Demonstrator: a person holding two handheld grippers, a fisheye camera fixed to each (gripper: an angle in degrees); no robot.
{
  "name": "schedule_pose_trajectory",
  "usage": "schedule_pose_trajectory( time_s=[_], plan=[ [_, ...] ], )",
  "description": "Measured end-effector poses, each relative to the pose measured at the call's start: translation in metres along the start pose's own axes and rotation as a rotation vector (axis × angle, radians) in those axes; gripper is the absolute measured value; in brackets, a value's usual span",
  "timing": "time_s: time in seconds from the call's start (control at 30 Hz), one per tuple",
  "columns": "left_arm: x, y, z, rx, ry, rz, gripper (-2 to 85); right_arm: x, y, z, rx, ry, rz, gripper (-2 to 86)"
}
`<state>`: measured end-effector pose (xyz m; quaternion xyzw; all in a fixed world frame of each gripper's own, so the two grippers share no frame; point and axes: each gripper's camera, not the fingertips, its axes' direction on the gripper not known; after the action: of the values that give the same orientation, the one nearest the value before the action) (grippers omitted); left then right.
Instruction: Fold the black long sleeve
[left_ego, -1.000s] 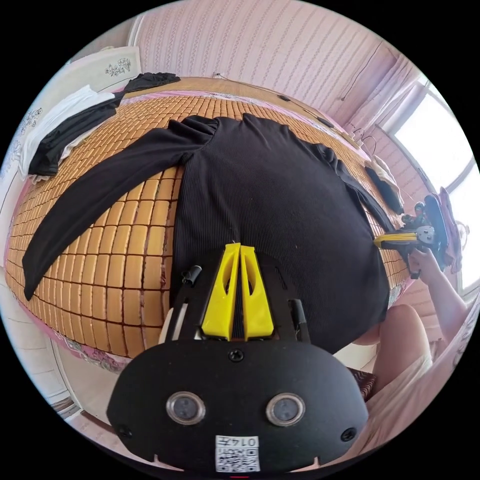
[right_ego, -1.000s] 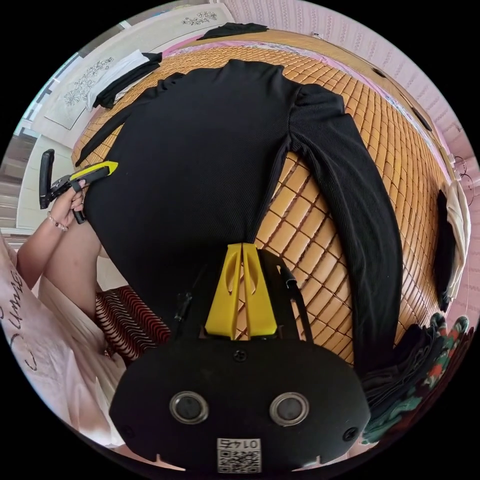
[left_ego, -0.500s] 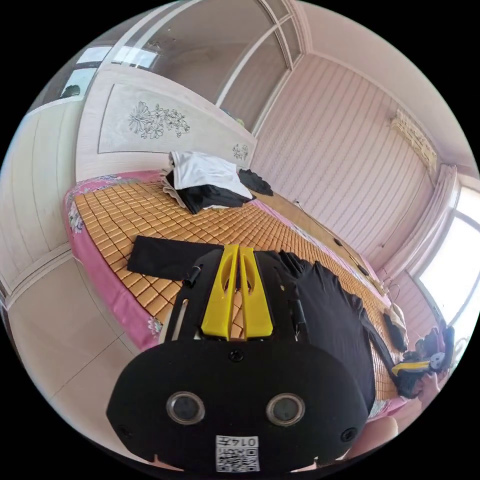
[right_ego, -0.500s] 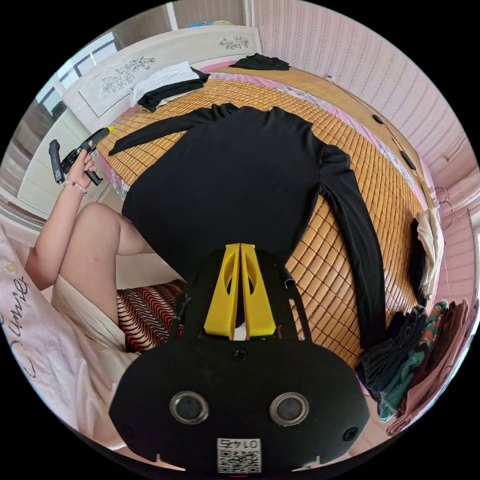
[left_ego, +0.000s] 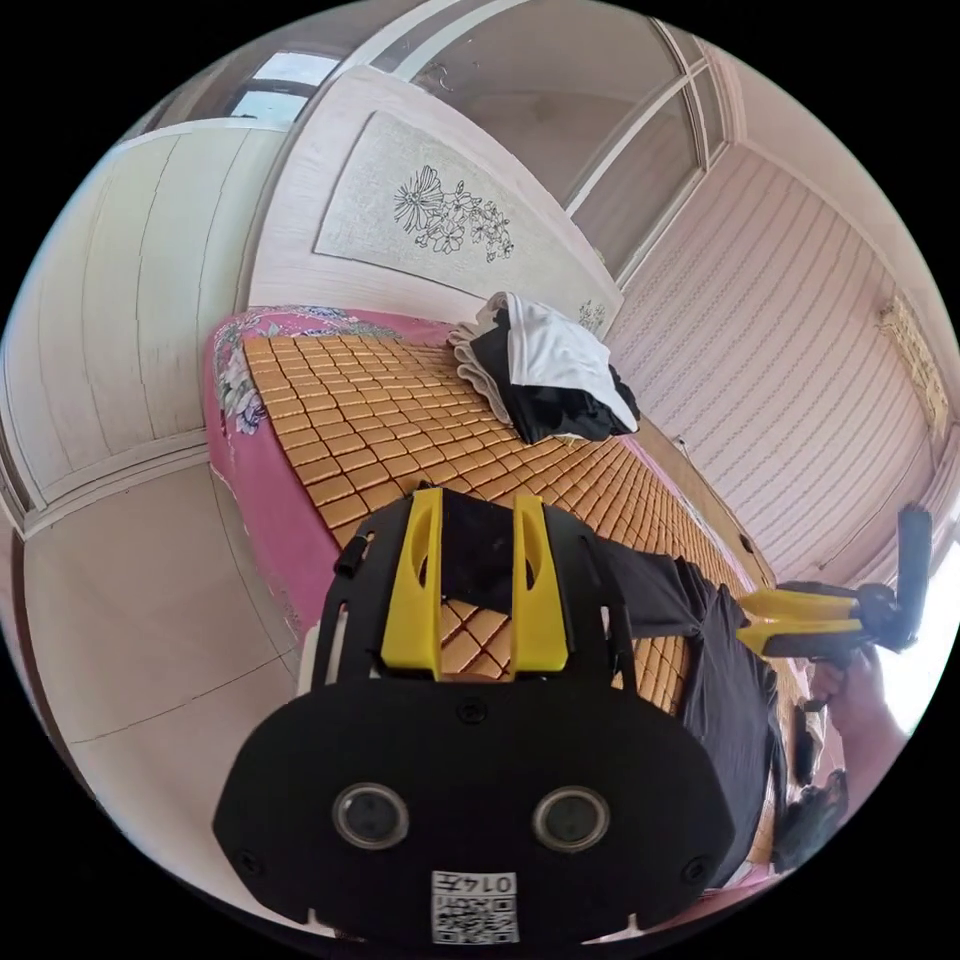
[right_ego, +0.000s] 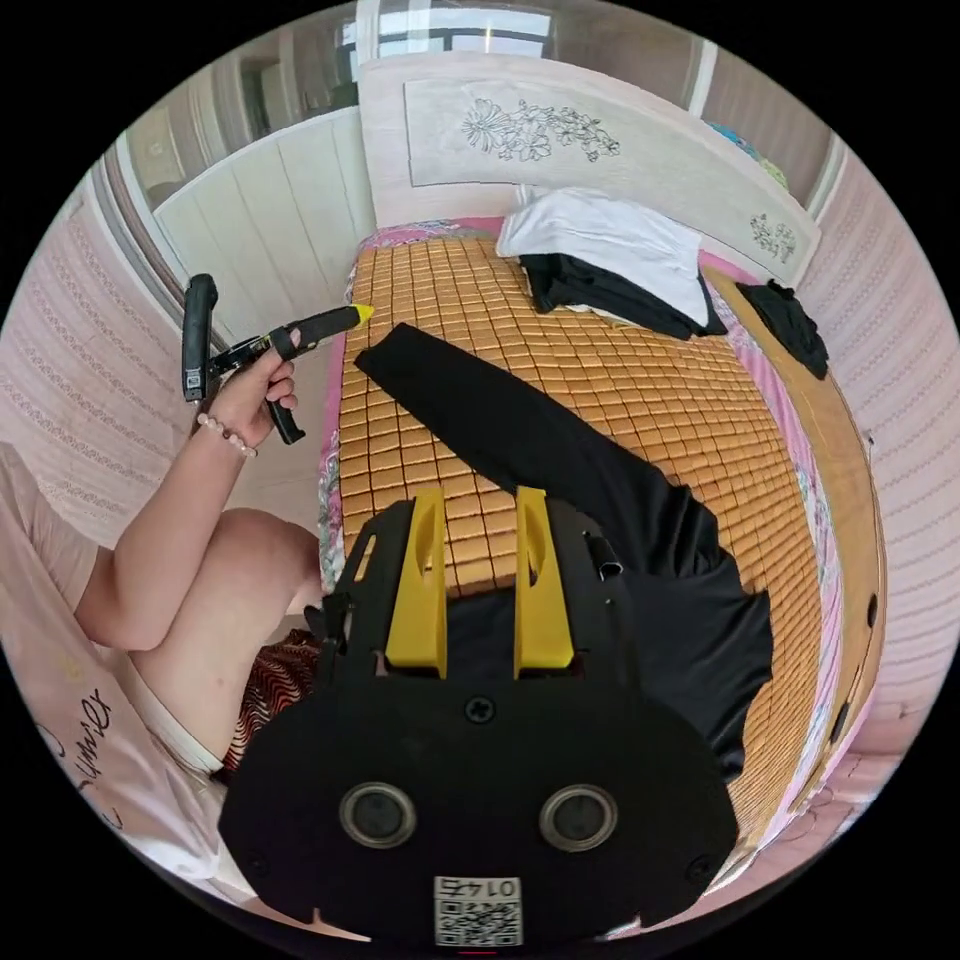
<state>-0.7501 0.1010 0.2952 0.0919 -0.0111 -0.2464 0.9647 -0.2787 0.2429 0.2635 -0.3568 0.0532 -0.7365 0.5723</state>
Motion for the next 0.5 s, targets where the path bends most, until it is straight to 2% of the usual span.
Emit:
schedule_pose_trajectory(
  time_s=[0.23, 0.5],
  plan=[
    [-0.012, -0.007, 0.022, -0.127, -0.035, -0.033, 13.2, -0.004, -0.165, 0.093, -0.080, -0.020, -0.190, 10.4],
    [-0.020, -0.007, 0.046, -0.221, -0.092, -0.067, 12.3, -0.023, -0.226, 0.166, -0.166, 0.026, -0.294, 8.6]
  ],
)
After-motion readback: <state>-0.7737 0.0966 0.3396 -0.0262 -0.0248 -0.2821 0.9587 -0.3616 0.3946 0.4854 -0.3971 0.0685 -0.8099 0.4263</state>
